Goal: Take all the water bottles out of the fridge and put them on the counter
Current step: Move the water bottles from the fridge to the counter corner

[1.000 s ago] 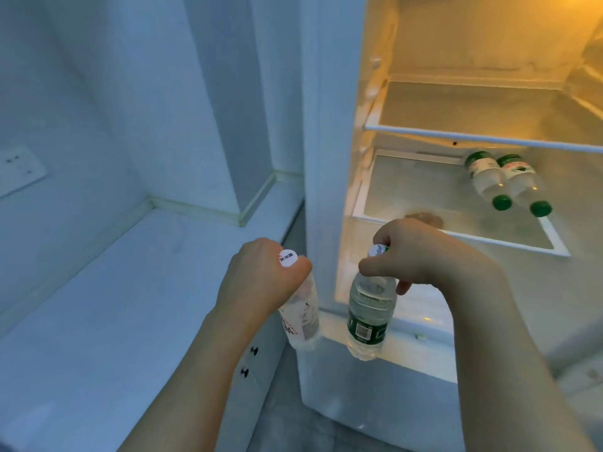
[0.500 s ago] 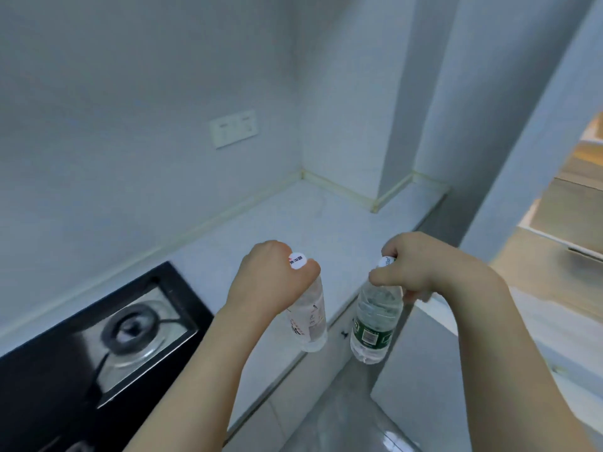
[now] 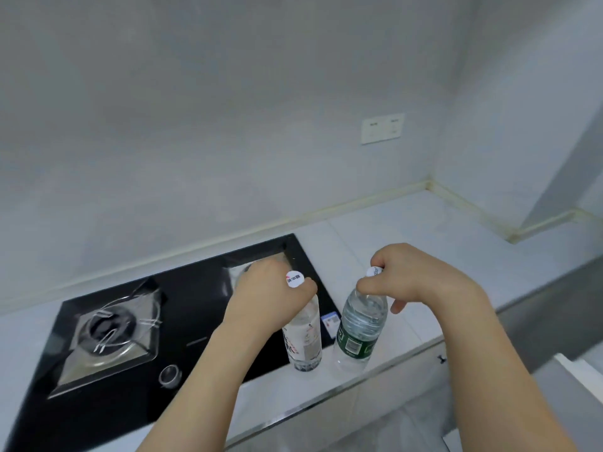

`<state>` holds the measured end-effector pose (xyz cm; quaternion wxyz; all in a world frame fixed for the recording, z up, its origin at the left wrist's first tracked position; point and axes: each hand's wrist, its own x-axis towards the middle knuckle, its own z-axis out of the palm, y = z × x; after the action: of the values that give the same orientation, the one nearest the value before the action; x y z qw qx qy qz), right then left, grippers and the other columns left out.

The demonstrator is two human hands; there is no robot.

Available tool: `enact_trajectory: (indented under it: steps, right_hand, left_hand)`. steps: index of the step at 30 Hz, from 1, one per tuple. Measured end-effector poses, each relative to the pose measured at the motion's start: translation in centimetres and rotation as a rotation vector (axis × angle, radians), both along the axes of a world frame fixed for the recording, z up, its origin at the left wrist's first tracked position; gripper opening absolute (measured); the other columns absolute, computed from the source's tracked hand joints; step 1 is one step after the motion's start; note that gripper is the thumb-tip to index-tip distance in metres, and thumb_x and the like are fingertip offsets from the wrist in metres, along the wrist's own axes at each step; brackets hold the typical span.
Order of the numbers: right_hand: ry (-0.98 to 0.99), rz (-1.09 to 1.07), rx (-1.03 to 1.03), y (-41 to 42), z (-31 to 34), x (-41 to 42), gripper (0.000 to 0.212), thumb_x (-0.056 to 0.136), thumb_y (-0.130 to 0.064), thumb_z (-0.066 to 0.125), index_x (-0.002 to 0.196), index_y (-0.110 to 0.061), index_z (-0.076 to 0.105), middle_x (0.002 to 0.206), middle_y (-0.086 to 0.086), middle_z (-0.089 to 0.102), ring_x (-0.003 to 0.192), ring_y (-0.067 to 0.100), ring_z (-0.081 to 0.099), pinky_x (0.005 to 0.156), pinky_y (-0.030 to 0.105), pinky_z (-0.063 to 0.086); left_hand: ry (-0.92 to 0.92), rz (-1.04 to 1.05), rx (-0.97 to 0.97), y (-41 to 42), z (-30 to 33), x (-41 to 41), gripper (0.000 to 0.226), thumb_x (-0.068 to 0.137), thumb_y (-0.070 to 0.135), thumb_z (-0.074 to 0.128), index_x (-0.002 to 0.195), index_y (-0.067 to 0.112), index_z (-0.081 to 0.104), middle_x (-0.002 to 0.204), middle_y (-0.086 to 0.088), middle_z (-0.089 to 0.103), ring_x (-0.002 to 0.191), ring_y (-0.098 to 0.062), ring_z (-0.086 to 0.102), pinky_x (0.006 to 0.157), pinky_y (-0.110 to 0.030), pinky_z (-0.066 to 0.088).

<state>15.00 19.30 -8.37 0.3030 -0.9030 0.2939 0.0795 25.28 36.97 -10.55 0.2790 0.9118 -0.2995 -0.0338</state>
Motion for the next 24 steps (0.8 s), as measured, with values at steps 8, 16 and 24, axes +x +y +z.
enact_trajectory:
  steps: [8, 16, 24]
  right_hand:
    - [-0.012, 0.238, -0.041, 2.6, -0.8, 5.8, 0.034, 0.075, -0.034, 0.067, 0.061, -0.016, 0.042, 0.062, 0.001, 0.050, 0.057, 0.019, 0.071, 0.050, 0.025, 0.035]
    - [-0.062, 0.401, -0.033, 6.1, -2.9, 9.4, 0.030, 0.072, -0.035, 0.068, 0.072, -0.006, 0.057, 0.076, 0.015, 0.066, 0.053, 0.022, 0.063, 0.051, 0.028, 0.042]
    - [-0.109, 0.537, -0.031, 13.9, -1.9, 12.1, 0.022, 0.069, -0.037, 0.067, 0.062, -0.018, 0.059, 0.068, 0.006, 0.065, 0.059, 0.024, 0.069, 0.056, 0.038, 0.057]
  left_hand:
    - [0.091, 0.244, 0.022, 5.1, -1.8, 1.7, 0.036, 0.072, 0.037, 0.058, 0.058, 0.014, 0.035, 0.055, -0.001, 0.036, 0.047, -0.015, 0.030, 0.044, -0.025, 0.025]
    - [0.095, 0.406, -0.048, 9.1, -3.3, 1.5, 0.045, 0.073, 0.042, 0.058, 0.066, -0.001, 0.047, 0.059, -0.006, 0.047, 0.049, -0.014, 0.037, 0.046, -0.029, 0.031]
    - [0.065, 0.509, -0.033, 17.0, -3.0, 2.0, 0.046, 0.075, 0.045, 0.059, 0.067, 0.000, 0.050, 0.060, -0.015, 0.052, 0.049, -0.014, 0.039, 0.046, -0.029, 0.033]
